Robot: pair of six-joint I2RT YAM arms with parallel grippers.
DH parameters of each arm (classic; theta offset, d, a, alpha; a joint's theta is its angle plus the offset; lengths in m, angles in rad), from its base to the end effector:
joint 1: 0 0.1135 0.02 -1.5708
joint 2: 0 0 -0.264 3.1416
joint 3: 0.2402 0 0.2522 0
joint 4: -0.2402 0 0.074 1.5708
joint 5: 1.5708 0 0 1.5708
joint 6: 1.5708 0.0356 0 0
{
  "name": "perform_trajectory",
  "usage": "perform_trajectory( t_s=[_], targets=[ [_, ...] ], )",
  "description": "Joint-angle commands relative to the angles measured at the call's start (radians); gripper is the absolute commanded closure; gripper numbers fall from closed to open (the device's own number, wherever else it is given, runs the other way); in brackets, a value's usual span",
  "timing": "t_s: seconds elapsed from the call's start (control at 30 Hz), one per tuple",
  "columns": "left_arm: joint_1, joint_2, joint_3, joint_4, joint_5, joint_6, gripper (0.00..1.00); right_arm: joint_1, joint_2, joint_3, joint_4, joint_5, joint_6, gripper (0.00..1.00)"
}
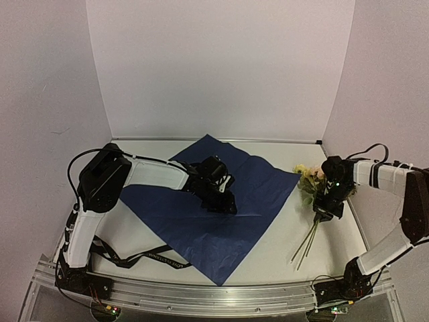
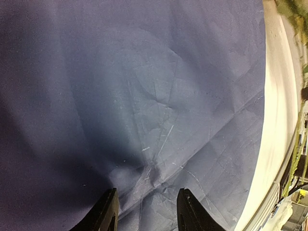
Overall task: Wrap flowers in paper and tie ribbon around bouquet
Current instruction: Pick up the fake flower from the center of the board, then place the fake flower on the flattened wrapping paper.
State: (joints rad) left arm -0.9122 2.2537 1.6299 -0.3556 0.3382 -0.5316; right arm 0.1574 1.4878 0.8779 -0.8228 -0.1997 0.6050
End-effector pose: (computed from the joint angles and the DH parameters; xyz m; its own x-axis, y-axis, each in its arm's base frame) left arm 0.2847 -0.3872 0.1346 -0.8735 0.3474 -0.3410 0.4831 0.7044 -0.5201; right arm 0.2441 0.0459 0.1776 -0.9073 0.4204 -0.0015 0.4078 0.8810 0.2399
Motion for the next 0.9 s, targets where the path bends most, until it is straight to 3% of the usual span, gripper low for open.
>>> perform_trajectory(
  t_s=[0.0,0.4,0.57,0.7,0.87],
  targets=[
    [-0.030,-0.001,-0.031,-0.043,0.024,-0.016,0.57,0.001,-0.094,0.137,-0.099,0.018,-0.046,1.00],
    [-0.068,-0.019,-0.052,-0.046,0.020,-0.044,0.56,0.130,0.024,0.485,-0.154,-0.069,-0.119,1.00],
    [-0.060,-0.063,-0.014,-0.068,-0.055,-0.029,0.47,0.182,0.181,0.671,-0.136,-0.145,-0.114,1.00],
    [-0.028,-0.162,-0.014,-0.059,-0.110,-0.029,0.40,0.187,0.298,0.776,-0.060,-0.225,-0.061,1.00],
    [0.042,-0.331,-0.155,-0.026,-0.149,-0.062,0.39,0.219,0.406,0.860,0.067,-0.289,-0.012,1.00]
  ],
)
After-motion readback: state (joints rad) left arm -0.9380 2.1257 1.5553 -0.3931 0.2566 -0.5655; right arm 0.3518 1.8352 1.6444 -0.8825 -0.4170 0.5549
